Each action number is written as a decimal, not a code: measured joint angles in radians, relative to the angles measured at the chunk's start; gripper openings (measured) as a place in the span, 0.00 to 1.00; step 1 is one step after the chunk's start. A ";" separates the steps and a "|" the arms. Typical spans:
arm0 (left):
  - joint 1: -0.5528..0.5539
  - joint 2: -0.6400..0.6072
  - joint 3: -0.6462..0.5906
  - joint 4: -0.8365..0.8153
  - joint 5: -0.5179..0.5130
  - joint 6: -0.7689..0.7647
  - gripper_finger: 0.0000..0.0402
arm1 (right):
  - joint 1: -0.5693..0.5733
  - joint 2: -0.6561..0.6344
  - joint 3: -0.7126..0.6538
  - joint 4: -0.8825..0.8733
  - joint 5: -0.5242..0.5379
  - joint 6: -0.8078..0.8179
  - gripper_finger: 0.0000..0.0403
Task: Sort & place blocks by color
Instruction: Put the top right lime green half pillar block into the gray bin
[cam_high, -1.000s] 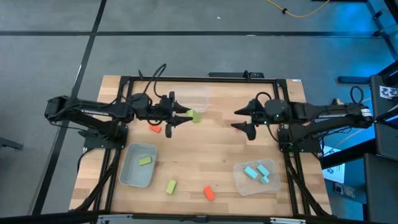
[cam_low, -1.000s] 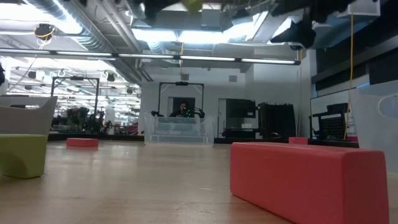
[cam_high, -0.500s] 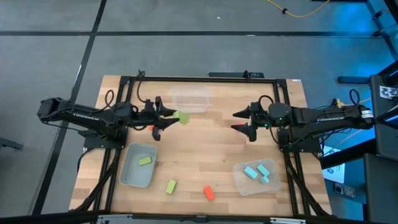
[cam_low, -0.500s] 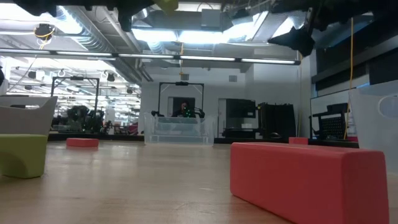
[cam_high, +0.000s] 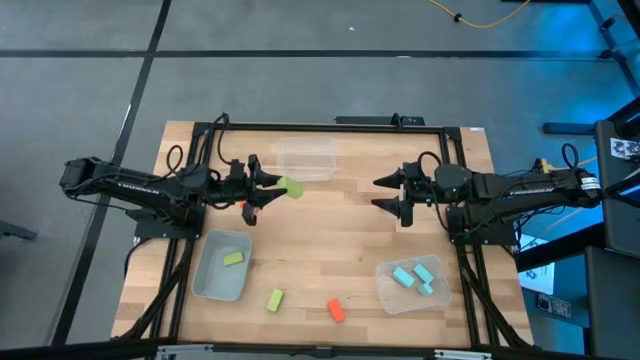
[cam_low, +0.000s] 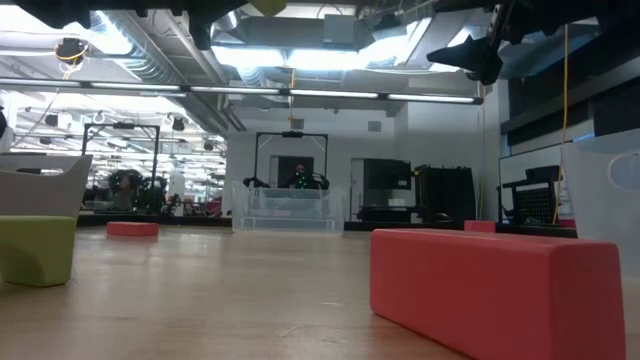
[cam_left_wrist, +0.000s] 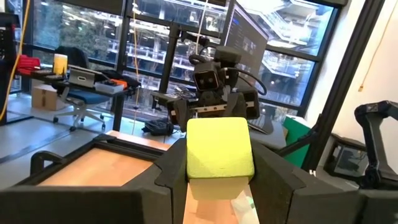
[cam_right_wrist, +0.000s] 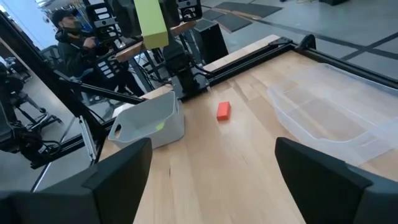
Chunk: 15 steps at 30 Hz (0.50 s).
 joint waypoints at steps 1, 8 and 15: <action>0.000 0.000 0.000 0.000 0.002 0.000 0.31 | 0.000 0.000 0.000 0.000 0.000 0.001 0.85; 0.000 -0.009 0.004 -0.028 0.061 -0.011 0.31 | 0.000 0.000 0.000 -0.001 0.000 0.004 0.85; -0.013 -0.106 0.169 -0.665 0.195 -0.153 0.31 | 0.000 0.000 0.000 -0.002 -0.029 0.002 0.85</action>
